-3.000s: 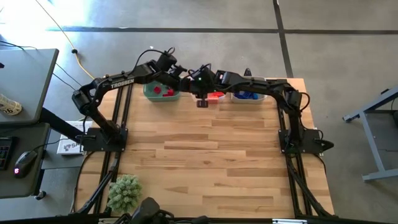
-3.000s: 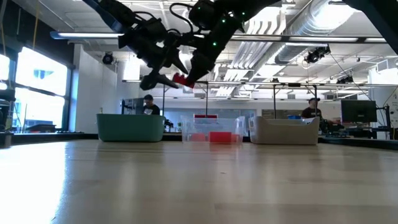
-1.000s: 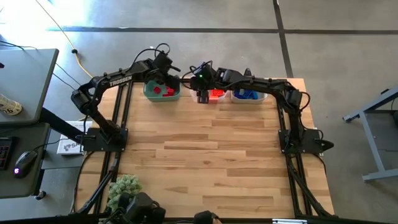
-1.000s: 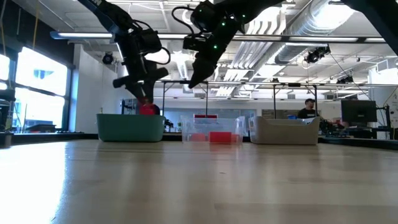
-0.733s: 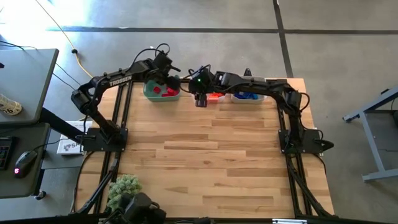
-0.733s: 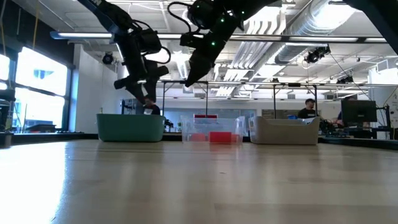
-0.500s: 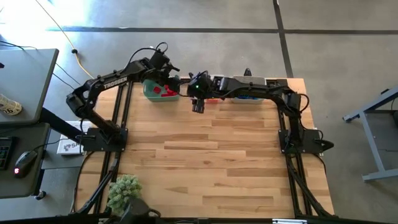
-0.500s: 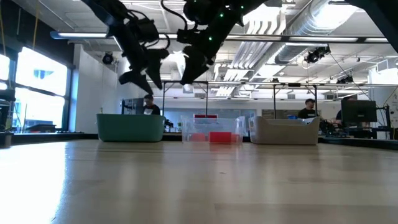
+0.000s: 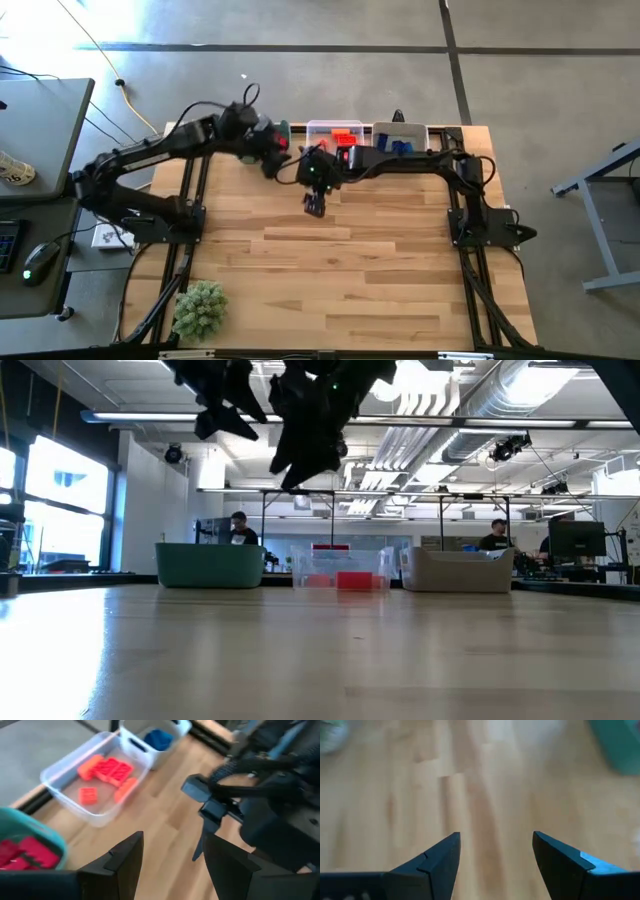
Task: Sort & place blocks by color
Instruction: Return to Home Position
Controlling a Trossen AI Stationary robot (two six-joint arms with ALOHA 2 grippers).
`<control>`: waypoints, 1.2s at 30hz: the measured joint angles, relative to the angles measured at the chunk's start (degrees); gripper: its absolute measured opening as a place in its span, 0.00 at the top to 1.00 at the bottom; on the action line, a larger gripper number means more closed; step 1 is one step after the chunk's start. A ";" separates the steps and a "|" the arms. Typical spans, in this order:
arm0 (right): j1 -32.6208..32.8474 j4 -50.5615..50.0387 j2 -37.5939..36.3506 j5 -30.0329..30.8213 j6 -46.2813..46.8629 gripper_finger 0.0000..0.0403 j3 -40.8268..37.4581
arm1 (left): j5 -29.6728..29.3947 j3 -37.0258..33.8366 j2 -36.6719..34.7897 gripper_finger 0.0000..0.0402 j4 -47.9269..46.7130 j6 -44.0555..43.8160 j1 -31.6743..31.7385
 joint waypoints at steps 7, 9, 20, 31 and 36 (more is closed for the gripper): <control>4.69 1.54 -2.64 0.16 6.62 0.41 -0.04 | -0.44 -11.70 -10.99 0.52 5.29 -5.76 -7.10; 5.95 2.83 -3.54 0.14 7.10 0.41 -0.04 | -0.39 -15.25 -14.44 0.52 7.67 -7.19 -9.43; 10.16 3.96 -9.02 6.79 8.62 0.41 -0.04 | -4.55 -31.45 -32.12 0.52 17.44 -9.34 -20.73; 7.95 -0.17 -15.51 9.78 5.21 0.41 -0.43 | -6.48 -41.75 -48.26 0.52 19.73 -5.61 -25.20; 5.46 -1.24 -22.83 12.33 5.49 0.41 -7.04 | -6.48 -46.30 -56.92 0.52 19.56 -5.22 -25.20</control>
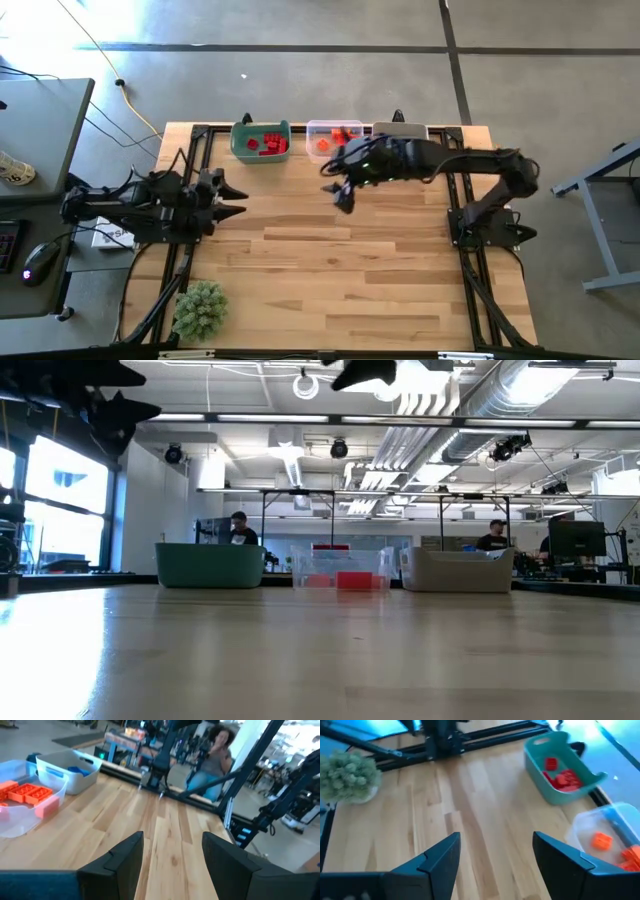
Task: Sort & place blocks by color
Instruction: Return to Home Position
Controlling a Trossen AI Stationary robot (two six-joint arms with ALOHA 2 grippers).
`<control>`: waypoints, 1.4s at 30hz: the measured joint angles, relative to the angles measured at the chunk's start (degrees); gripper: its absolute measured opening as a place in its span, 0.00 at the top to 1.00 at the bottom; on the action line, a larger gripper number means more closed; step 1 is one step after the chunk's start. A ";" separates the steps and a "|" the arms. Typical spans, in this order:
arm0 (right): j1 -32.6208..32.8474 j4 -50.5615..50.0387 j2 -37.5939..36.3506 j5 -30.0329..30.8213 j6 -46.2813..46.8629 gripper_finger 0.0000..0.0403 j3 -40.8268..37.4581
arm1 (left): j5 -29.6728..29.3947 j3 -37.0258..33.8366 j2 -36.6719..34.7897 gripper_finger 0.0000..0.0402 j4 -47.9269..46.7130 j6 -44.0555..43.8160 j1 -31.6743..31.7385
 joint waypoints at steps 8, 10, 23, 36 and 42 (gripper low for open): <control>-1.73 19.55 -17.77 0.02 6.17 0.41 -23.74 | 0.36 -6.37 -12.47 0.52 0.05 -1.80 0.00; -1.76 24.08 -21.92 0.02 8.09 0.41 -29.53 | 0.10 -7.89 -12.35 0.52 1.17 -1.82 0.04; 0.55 42.86 -47.43 4.58 17.35 0.41 -59.60 | 0.12 -15.11 -11.73 0.52 6.28 1.80 0.07; 1.32 44.80 -66.15 10.49 14.21 0.41 -75.83 | -0.26 -15.10 -11.35 0.52 5.42 3.99 0.09; 1.30 44.80 -72.25 10.28 13.54 0.41 -81.59 | -0.26 -15.10 -11.35 0.52 5.42 4.11 0.09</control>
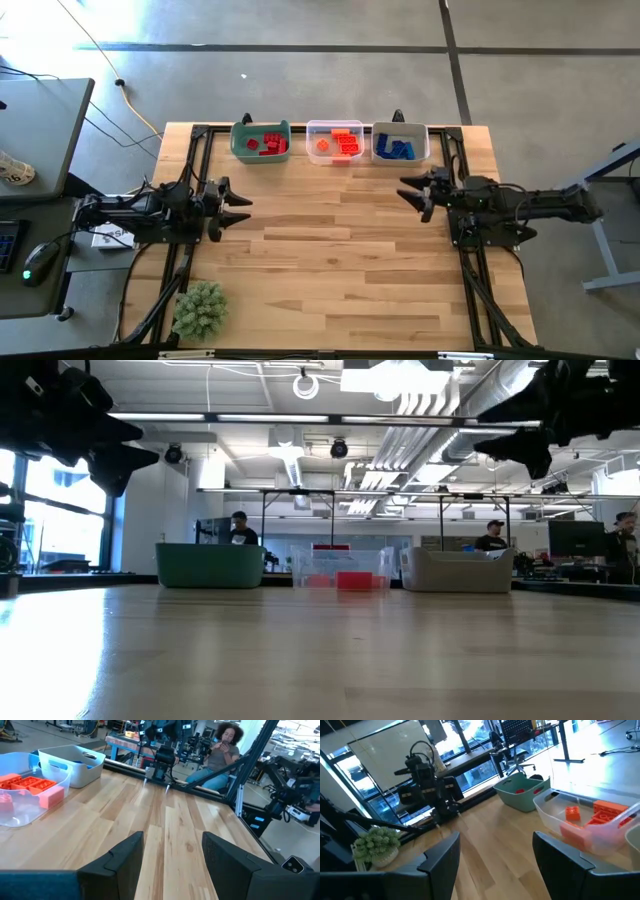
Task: Sort & place blocks by color
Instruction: Return to Home Position
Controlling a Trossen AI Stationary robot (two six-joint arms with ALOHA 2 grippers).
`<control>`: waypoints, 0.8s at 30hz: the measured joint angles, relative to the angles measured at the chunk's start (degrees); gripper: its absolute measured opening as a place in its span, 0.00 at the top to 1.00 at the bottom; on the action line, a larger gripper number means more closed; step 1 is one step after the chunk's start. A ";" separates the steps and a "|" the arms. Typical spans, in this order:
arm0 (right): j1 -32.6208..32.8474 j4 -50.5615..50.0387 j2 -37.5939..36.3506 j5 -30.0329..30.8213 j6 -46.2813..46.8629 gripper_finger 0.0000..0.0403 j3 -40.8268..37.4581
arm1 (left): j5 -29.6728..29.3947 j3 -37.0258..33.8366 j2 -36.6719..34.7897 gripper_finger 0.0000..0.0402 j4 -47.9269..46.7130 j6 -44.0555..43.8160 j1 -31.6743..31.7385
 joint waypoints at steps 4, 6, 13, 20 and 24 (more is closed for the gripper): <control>-0.04 0.01 -3.86 0.15 0.22 0.41 -3.96 | 0.00 0.00 0.00 0.52 0.00 0.00 0.00; -0.04 -0.02 -5.70 -0.08 0.30 0.41 -5.75 | 0.00 0.00 0.00 0.52 0.00 0.00 0.00; -0.04 -0.32 -10.56 -0.24 -0.33 0.41 -10.38 | 0.00 0.00 0.00 0.52 0.00 0.00 0.00; -0.13 0.87 -12.24 -0.28 -1.87 0.41 -12.88 | 0.00 0.02 0.00 0.52 0.00 0.00 0.00; -0.13 0.85 -12.05 -0.27 -2.32 0.41 -12.88 | 0.00 0.02 0.00 0.52 0.02 0.00 0.00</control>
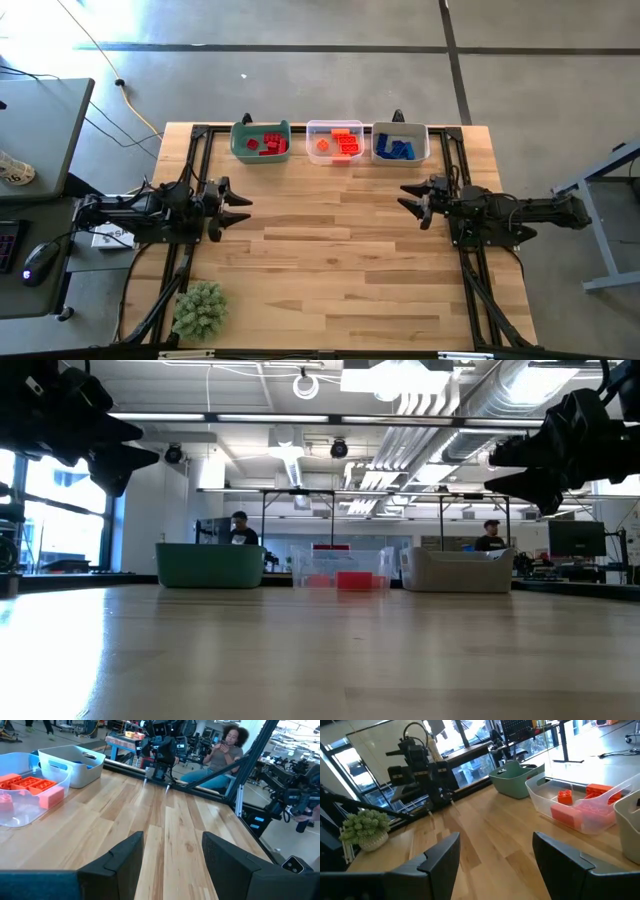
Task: Sort & place blocks by color
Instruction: Return to Home Position
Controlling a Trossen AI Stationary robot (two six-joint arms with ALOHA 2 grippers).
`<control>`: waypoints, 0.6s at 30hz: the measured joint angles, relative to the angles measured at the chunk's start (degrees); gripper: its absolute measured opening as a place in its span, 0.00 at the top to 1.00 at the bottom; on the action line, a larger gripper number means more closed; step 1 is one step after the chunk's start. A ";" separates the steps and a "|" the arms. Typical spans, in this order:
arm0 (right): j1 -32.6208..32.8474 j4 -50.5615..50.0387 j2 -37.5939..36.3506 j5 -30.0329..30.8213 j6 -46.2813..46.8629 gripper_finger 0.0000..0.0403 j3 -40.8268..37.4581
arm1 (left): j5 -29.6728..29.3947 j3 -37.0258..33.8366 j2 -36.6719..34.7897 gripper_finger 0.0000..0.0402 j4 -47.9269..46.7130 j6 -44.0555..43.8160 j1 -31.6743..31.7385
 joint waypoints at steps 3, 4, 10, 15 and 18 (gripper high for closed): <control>0.00 0.00 0.35 -0.02 -1.95 0.41 0.00 | 0.00 0.00 0.00 0.52 0.01 0.01 0.00; 0.00 0.00 0.35 -0.06 -2.88 0.41 0.00 | 0.00 0.00 0.00 0.52 0.01 0.00 0.00; 0.00 0.00 0.35 -0.15 -5.15 0.41 -0.02 | 0.00 0.00 0.00 0.52 0.02 0.00 0.00; 0.00 0.00 0.35 -0.15 -5.08 0.41 -0.02 | 0.00 0.00 0.00 0.52 0.02 0.00 -0.01; 0.00 0.00 0.35 -0.15 -5.08 0.41 -0.02 | 0.00 0.00 0.00 0.52 0.02 0.00 -0.02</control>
